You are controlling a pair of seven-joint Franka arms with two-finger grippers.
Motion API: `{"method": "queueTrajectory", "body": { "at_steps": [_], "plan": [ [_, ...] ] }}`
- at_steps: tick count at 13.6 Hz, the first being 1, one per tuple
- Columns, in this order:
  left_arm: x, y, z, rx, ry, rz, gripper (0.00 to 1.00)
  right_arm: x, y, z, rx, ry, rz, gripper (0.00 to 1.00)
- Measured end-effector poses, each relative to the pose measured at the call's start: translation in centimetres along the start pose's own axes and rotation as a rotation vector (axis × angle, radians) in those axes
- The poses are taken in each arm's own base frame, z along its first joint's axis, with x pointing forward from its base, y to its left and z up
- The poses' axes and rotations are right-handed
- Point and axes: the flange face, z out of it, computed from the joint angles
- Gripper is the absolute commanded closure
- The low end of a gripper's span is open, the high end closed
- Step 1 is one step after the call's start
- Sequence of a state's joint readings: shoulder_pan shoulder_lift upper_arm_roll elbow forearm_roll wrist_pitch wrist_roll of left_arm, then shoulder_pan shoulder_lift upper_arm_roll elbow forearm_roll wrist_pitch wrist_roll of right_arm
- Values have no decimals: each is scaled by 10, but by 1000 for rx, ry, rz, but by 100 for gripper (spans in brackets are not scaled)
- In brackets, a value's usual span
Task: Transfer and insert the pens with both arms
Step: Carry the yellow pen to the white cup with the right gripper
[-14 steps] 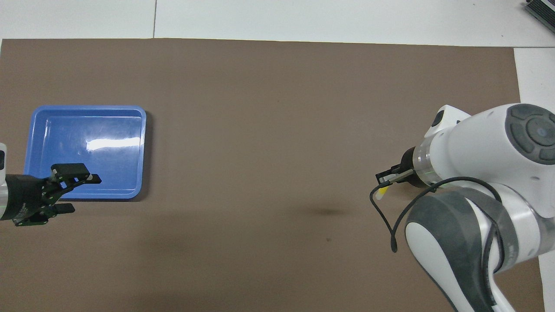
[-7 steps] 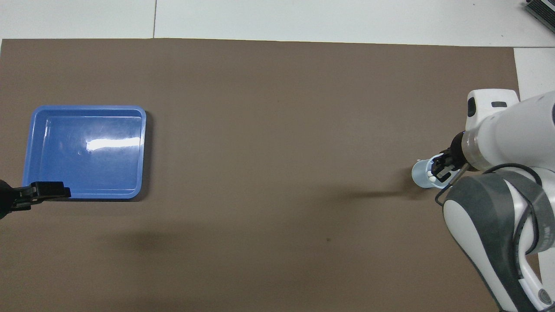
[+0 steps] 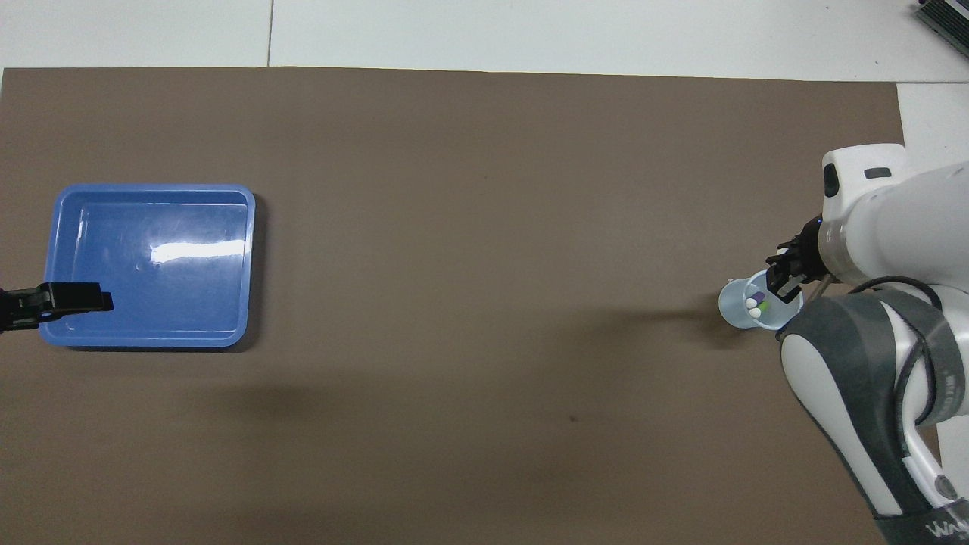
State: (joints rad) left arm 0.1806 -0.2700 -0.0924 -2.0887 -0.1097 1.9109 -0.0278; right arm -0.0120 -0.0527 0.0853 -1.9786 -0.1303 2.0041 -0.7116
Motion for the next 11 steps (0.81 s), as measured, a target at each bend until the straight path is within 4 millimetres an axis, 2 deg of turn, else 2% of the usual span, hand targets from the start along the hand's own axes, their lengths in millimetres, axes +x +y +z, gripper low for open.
{"method": "queueTrajectory", "body": {
  "at_steps": [4,6,7,8,9,10,11],
  "plan": [
    [13,33,-6,-9,9,67,0,-12,4,17,42,6,40,100],
    [19,46,-16,35,-12,113,0,-14,1,25,69,26,60,92],
    [22,51,-25,55,-21,132,0,-17,0,30,77,30,71,81],
    [26,56,-34,65,-21,143,0,-21,0,34,82,30,78,65],
    [31,58,-43,68,-13,148,0,-23,0,35,84,31,83,58],
    [36,59,-50,69,-3,150,0,-24,0,36,86,32,85,44],
    [41,60,-55,68,7,151,0,-24,-1,35,87,33,87,42]
  ]
}}
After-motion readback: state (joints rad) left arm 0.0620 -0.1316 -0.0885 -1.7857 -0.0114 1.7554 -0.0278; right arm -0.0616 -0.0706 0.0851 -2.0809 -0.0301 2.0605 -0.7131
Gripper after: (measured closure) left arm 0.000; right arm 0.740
